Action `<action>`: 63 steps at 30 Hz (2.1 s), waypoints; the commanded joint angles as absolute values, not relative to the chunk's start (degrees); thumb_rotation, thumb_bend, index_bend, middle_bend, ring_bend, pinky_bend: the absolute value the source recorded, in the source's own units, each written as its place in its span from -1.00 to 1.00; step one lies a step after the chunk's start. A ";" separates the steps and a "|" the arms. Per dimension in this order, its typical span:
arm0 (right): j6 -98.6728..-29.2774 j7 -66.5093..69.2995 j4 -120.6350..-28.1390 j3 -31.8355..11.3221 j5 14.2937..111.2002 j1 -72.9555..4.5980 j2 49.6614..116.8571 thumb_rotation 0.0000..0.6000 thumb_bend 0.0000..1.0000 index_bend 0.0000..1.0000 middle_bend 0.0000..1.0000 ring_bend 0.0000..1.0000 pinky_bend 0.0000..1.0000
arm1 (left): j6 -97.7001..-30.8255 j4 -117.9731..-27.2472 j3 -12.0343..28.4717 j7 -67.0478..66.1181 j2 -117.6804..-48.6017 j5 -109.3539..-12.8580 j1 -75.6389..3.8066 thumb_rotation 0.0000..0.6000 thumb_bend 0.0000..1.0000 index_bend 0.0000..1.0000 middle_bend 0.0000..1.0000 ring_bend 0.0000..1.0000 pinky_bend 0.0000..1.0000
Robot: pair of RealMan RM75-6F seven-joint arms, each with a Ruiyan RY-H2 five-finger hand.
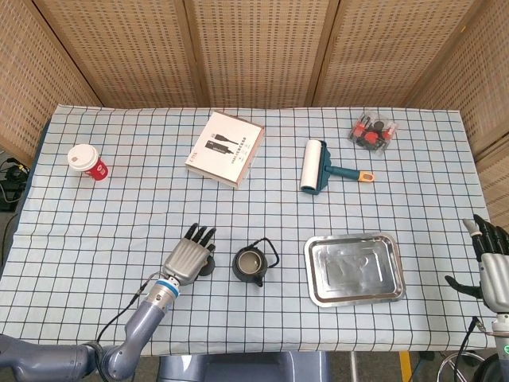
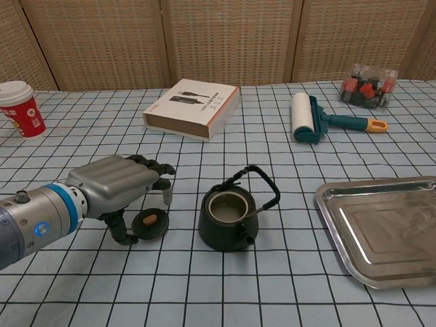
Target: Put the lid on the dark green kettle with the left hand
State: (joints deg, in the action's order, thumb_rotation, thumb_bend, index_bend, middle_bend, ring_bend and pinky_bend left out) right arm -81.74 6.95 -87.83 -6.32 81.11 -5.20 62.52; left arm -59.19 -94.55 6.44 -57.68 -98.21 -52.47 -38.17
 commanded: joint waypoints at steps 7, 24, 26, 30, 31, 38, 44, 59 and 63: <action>-81.69 7.50 -87.82 -6.32 81.09 -5.17 62.33 1.00 -0.93 -0.95 -1.00 -1.00 -1.00 | -59.30 -93.40 5.37 -56.32 -99.06 -50.94 -39.48 1.00 -0.45 -0.20 -1.00 -1.00 -1.00; -81.48 6.98 -88.09 -6.08 81.12 -5.17 62.36 1.00 -0.93 -0.95 -1.00 -1.00 -1.00 | -62.90 -98.36 4.14 -51.02 -95.09 -56.89 -39.43 1.00 -0.40 -0.12 -1.00 -1.00 -1.00; -81.36 6.97 -88.14 -6.10 80.97 -5.18 62.32 1.00 -0.93 -0.95 -1.00 -1.00 -1.00 | -63.52 -101.09 4.49 -50.88 -93.52 -57.96 -39.72 1.00 -0.40 -0.12 -1.00 -1.00 -1.00; -81.12 7.08 -88.03 -6.17 80.72 -5.26 62.33 1.00 -0.93 -0.95 -1.00 -1.00 -1.00 | -64.12 -104.46 5.34 -51.48 -91.92 -58.61 -40.62 1.00 -0.39 -0.11 -1.00 -1.00 -1.00; -81.04 7.14 -87.98 -6.19 80.61 -5.26 62.31 1.00 -0.93 -0.95 -1.00 -1.00 -1.00 | -64.20 -105.08 5.63 -51.72 -91.76 -58.78 -40.91 1.00 -0.39 -0.11 -1.00 -1.00 -1.00; -79.87 7.98 -87.41 -6.40 79.63 -5.54 62.29 1.00 -0.93 -0.95 -1.00 -1.00 -1.00 | -63.88 -107.43 8.03 -55.79 -92.28 -56.76 -44.28 1.00 -0.40 -0.11 -1.00 -1.00 -1.00; -78.82 9.16 -86.92 -6.58 78.90 -5.78 62.09 1.00 -0.93 -0.95 -1.00 -1.00 -1.00 | -62.86 -105.41 10.51 -59.38 -96.33 -51.39 -48.66 1.00 -0.40 -0.11 -1.00 -1.00 -1.00; -77.88 12.84 -85.85 -7.11 77.97 -5.77 61.32 1.00 -0.93 -0.95 -1.00 -1.00 -1.00 | -62.34 -98.86 11.06 -62.77 -103.31 -43.34 -55.52 1.00 -0.40 -0.12 -1.00 -1.00 -1.00; -77.86 13.01 -85.82 -7.08 78.07 -5.77 61.28 1.00 -0.93 -0.95 -1.00 -1.00 -1.00 | -62.39 -98.20 10.77 -62.60 -103.75 -42.51 -56.35 1.00 -0.40 -0.13 -1.00 -1.00 -1.00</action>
